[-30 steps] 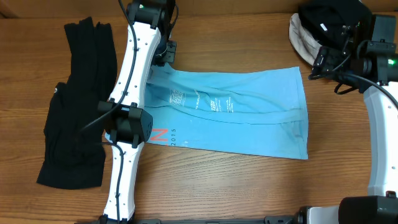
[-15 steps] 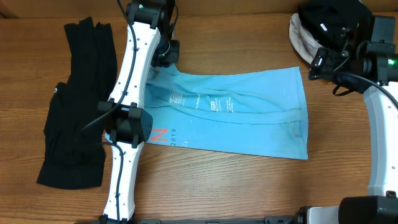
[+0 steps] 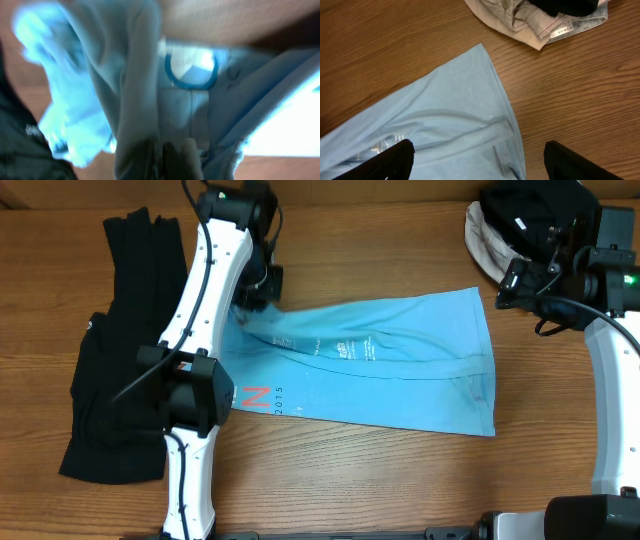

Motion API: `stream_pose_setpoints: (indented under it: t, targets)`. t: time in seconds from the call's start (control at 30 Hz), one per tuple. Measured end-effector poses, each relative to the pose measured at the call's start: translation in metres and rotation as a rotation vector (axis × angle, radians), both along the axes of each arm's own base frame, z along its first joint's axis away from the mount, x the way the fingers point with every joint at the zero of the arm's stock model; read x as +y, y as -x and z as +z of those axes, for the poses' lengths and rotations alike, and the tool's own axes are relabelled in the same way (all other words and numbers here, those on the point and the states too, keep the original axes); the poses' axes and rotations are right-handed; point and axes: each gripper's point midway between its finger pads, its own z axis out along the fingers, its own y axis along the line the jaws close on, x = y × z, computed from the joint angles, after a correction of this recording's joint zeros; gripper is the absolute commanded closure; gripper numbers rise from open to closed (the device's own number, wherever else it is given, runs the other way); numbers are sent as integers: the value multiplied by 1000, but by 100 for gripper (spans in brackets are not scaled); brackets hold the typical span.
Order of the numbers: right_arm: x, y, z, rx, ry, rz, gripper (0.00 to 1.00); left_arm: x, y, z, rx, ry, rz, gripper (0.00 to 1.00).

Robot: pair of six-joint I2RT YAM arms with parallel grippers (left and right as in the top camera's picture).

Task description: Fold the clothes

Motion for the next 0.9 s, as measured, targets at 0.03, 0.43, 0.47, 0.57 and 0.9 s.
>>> stream_pose_setpoints:
  t: [0.03,0.43,0.47,0.57,0.9]
  targets:
    - [0,0,0,0,0,-1,13,1,11,-8,48,-11,-9,22]
    - [0,0,0,-2,1,1,9,29,50,-67,263,-130,-53,4]
    - [0,-1,0,-3,1,0,9,28,40,-65,222,-124,-50,5]
    - [0,-1,1,-6,2,0,9,22,1,-61,59,-88,-40,21]
    - [0,-1,1,-7,1,0,9,-8,-25,-73,-59,-7,-93,53]
